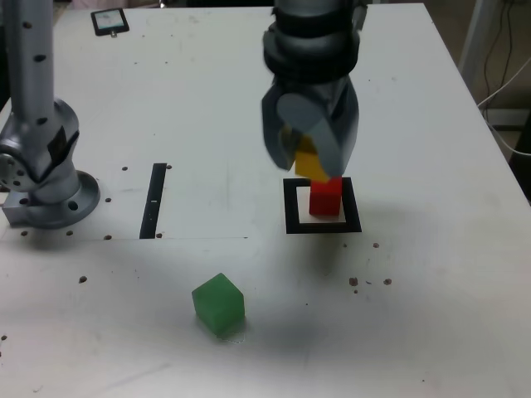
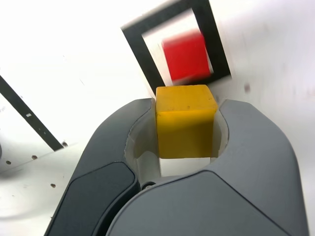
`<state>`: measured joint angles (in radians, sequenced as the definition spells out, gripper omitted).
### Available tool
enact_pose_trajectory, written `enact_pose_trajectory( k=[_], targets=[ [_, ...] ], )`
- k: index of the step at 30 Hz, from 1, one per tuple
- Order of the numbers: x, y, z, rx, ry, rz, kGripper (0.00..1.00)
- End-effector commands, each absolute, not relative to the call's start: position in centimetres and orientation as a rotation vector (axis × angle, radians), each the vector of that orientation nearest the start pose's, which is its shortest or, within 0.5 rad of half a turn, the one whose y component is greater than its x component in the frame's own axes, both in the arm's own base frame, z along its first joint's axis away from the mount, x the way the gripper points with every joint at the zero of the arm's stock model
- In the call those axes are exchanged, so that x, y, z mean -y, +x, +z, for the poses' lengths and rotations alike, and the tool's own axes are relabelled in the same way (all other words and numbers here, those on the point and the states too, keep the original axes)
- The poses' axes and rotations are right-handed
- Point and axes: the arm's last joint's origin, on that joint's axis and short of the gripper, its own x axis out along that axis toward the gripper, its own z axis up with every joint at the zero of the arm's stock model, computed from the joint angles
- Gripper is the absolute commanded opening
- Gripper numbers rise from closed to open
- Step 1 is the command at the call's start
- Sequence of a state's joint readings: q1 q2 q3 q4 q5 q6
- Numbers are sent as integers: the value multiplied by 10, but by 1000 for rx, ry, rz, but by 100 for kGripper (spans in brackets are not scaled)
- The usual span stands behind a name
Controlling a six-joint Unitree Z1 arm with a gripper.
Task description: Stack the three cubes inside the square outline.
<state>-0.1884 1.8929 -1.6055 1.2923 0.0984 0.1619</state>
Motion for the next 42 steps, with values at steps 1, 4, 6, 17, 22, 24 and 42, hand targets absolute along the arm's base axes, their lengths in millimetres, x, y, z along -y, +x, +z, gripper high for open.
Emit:
enact_pose_trajectory(
  k=[1,4,6,17,22,24,42],
  targets=[
    [50,334,307,-1566,332,-177,24],
    [46,337,300,-1577,299,-157,24],
    [47,338,293,-1582,278,-148,24],
    [49,348,275,-1576,246,-138,24],
    [48,349,275,-1568,253,-130,25],
    [48,348,275,-1568,257,-126,28],
    [44,349,269,-1586,263,-103,45]
  ],
)
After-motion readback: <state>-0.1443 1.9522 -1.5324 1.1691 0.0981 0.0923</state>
